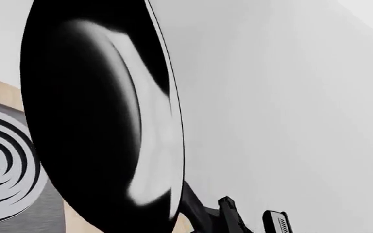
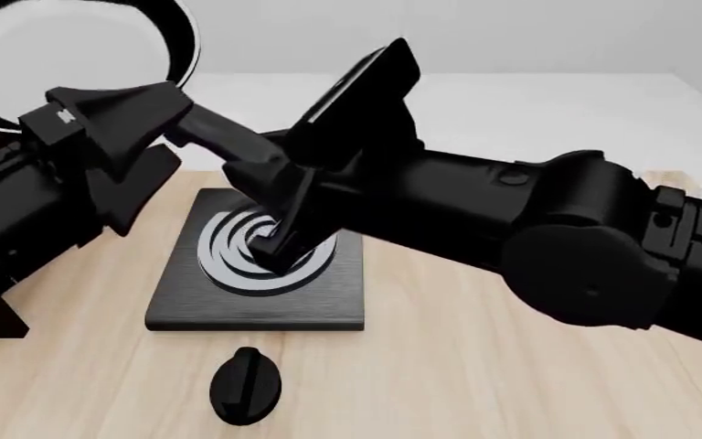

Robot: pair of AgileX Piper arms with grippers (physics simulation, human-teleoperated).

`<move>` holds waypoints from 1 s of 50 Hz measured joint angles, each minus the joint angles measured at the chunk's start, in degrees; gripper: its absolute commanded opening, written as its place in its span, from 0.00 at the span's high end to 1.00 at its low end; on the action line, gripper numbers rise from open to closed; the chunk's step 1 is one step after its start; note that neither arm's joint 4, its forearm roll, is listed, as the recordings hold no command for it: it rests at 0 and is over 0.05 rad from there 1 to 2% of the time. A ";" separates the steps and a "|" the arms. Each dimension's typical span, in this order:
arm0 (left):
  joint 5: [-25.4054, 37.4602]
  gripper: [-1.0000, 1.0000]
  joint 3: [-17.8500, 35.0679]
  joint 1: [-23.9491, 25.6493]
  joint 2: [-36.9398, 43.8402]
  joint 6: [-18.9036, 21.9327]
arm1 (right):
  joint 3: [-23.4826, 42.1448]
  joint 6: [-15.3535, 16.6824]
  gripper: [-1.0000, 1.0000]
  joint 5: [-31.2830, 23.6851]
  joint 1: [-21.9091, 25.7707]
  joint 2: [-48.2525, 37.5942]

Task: Put the frying pan on the cabinet shelf.

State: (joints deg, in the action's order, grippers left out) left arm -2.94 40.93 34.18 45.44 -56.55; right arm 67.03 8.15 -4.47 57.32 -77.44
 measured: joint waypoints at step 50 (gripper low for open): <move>-5.24 1.00 0.26 -1.70 7.03 0.18 | -3.81 -0.77 1.00 2.08 -0.96 1.36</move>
State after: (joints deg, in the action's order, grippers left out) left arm -8.18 41.19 32.48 52.47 -56.38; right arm 63.21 7.38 -2.39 56.36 -76.08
